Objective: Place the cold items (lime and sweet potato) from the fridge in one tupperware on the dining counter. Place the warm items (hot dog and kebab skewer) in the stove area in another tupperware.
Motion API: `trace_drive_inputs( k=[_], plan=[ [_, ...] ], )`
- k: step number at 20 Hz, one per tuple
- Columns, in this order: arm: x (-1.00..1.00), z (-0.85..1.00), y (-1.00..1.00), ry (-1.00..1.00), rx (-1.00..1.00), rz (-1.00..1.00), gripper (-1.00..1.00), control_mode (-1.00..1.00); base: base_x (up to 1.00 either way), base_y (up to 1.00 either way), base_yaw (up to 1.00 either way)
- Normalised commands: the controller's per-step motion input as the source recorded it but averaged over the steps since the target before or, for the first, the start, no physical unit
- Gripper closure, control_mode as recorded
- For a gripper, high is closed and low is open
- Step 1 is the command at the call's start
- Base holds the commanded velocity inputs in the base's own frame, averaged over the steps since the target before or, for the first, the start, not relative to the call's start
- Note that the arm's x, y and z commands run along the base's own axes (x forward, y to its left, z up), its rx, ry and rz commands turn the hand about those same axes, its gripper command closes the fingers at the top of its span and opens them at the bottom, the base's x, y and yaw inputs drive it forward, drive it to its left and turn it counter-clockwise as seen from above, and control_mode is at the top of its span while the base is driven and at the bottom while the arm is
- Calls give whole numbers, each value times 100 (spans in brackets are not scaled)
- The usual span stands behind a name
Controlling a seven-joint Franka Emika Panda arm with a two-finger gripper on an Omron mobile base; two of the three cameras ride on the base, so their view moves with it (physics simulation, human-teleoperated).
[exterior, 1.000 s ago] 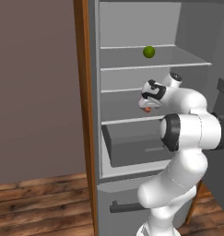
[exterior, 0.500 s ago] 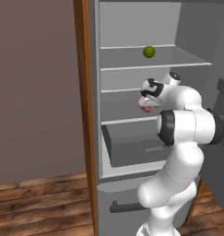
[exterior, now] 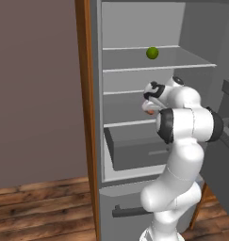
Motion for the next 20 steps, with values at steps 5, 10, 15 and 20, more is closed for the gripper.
trace_drive_inputs(
  k=[5, 10, 15, 20],
  plan=[
    [2, -22, 0, 0, 0, 0, -100, -100, 0, 0, 0],
    [25, -10, -1, 1, 0, 0, -100, -100, 0, 0, 0],
    [37, -2, 0, 2, 0, 0, -100, -100, 0, 0, 0],
    [32, -6, 0, 0, 0, 0, -100, -100, 0, 0, 0]
  ],
)
